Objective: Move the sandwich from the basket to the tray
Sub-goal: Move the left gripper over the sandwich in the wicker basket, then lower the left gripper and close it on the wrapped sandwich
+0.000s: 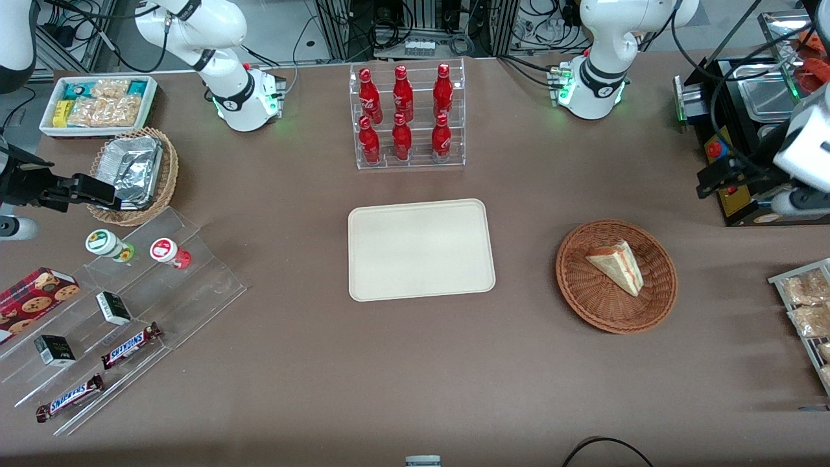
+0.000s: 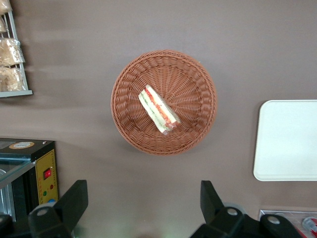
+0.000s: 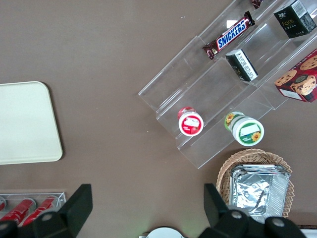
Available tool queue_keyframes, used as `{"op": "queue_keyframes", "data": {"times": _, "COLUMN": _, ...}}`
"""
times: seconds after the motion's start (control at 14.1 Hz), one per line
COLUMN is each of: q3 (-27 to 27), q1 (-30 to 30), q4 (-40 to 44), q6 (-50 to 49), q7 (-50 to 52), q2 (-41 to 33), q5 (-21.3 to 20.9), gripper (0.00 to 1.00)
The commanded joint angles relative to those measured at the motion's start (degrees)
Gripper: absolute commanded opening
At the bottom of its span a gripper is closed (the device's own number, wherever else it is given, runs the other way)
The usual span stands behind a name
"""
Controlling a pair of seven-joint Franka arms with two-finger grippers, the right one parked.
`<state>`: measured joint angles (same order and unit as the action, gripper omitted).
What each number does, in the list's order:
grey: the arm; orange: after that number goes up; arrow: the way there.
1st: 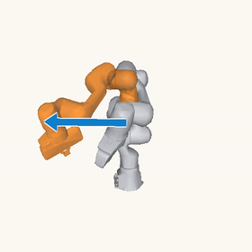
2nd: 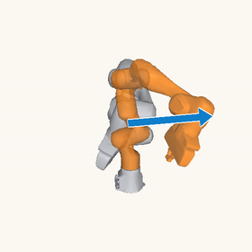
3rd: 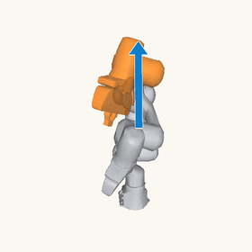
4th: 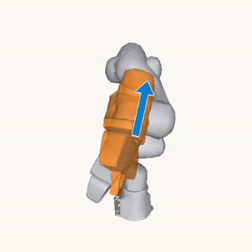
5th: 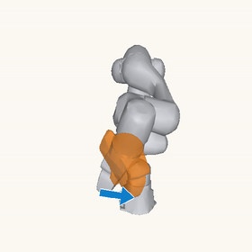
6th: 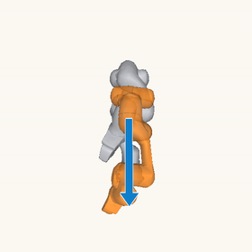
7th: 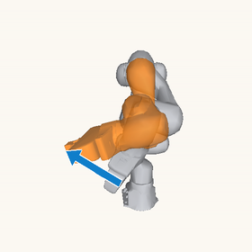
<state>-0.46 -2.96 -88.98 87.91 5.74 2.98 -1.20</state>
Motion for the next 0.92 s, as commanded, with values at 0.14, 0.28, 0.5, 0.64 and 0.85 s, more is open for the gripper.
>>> {"op": "queue_keyframes", "data": {"times": 0.14, "q3": -0.1, "q1": -0.1, "q4": -9.2, "q6": 12.9, "q7": 2.2, "q2": 3.0, "q5": -3.3, "gripper": 1.00}}
{"op": "queue_keyframes", "data": {"times": 0.28, "q3": -0.1, "q1": -0.3, "q4": -16.9, "q6": 22.2, "q7": 8.5, "q2": 3.1, "q5": -3.3, "gripper": 1.00}}
{"op": "queue_keyframes", "data": {"times": 0.5, "q3": 0.0, "q1": -0.5, "q4": -25.0, "q6": 32.8, "q7": 17.4, "q2": 3.1, "q5": -3.2, "gripper": 1.00}}
{"op": "queue_keyframes", "data": {"times": 0.64, "q3": 0.0, "q1": -0.5, "q4": -28.2, "q6": 36.0, "q7": 23.3, "q2": 3.8, "q5": -3.2, "gripper": 1.00}}
{"op": "queue_keyframes", "data": {"times": 0.85, "q3": 0.1, "q1": -0.5, "q4": -32.7, "q6": 41.5, "q7": 31.3, "q2": 3.9, "q5": -2.5, "gripper": 1.00}}
